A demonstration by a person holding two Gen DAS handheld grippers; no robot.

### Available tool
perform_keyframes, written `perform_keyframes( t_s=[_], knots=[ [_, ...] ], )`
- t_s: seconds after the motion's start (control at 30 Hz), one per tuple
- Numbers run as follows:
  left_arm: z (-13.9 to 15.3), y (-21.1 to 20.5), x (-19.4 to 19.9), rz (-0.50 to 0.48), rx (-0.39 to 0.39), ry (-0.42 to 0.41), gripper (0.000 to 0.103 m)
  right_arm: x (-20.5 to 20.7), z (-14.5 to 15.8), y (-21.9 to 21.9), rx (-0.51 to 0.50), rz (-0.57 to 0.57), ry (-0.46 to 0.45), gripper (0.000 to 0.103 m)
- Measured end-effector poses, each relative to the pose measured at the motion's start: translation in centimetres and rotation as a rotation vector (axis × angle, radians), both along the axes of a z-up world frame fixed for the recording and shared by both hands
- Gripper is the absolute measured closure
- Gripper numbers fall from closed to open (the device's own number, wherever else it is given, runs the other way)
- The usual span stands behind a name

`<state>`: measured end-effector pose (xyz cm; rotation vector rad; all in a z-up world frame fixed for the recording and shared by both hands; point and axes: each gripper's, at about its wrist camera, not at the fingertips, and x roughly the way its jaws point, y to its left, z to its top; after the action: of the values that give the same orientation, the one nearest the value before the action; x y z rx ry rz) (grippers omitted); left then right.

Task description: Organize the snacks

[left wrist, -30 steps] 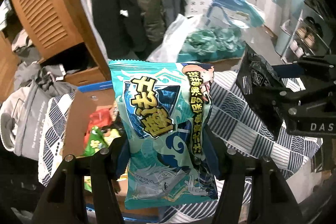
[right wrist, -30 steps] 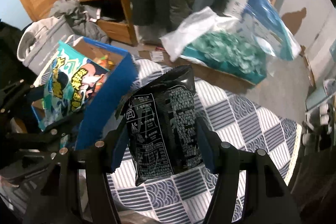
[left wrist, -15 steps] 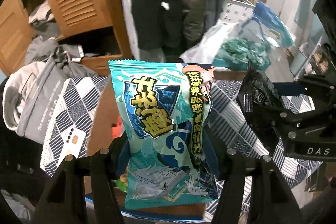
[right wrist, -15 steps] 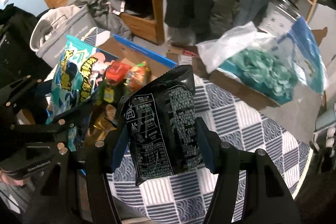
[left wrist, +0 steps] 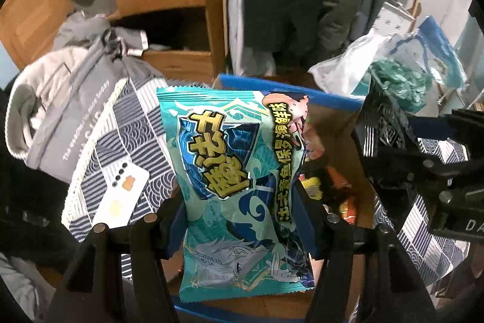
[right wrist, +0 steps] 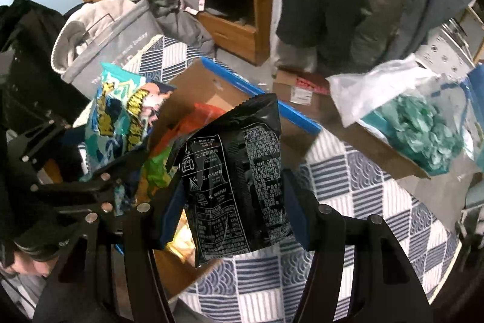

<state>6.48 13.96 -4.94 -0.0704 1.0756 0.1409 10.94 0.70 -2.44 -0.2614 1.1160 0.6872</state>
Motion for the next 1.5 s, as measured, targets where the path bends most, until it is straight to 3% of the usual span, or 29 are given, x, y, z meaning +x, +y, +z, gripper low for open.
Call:
perform_keyframes(
  t_s=[0.23,0.33,0.5,0.63,1.07,1.33,1.5],
  knots=[
    [-1.2,1.8,0.6,0.047,-0.069,0.043,0.039,1.3,-1.7,2.1,-0.011,0.004,0.036,0.042],
    [-1.5,2.2,0.7,0.066,-0.092,0.056,0.031,1.7,-2.0,2.3,0.012,0.001,0.064,0.042],
    [-1.5,1.9,0.5,0.062,-0.06,0.076,0.03,1.6,-1.8,2.3,0.018,-0.006,0.053,0.035],
    [-0.7,1.6,0.1,0.049,-0.03,0.059,0.023,1.6,-1.4,1.9,0.027,-0.015,0.041,0.031],
    [3.7,-1.1,-1.7,-0.033,0.084,-0.047,0.022,-0.9,1.8,-1.5,0.006,-0.054,-0.098,0.027],
    [6.2,-3.1,-2.9,-0.081,0.118,-0.108,0.021,-3.3,4.2,-4.5,0.005,-0.073,-0.191,0.024],
    [7.6,-4.0,-3.7,-0.097,0.125,-0.144,0.015,-5.0,5.9,-6.6,0.007,-0.089,-0.246,0.024]
  ],
)
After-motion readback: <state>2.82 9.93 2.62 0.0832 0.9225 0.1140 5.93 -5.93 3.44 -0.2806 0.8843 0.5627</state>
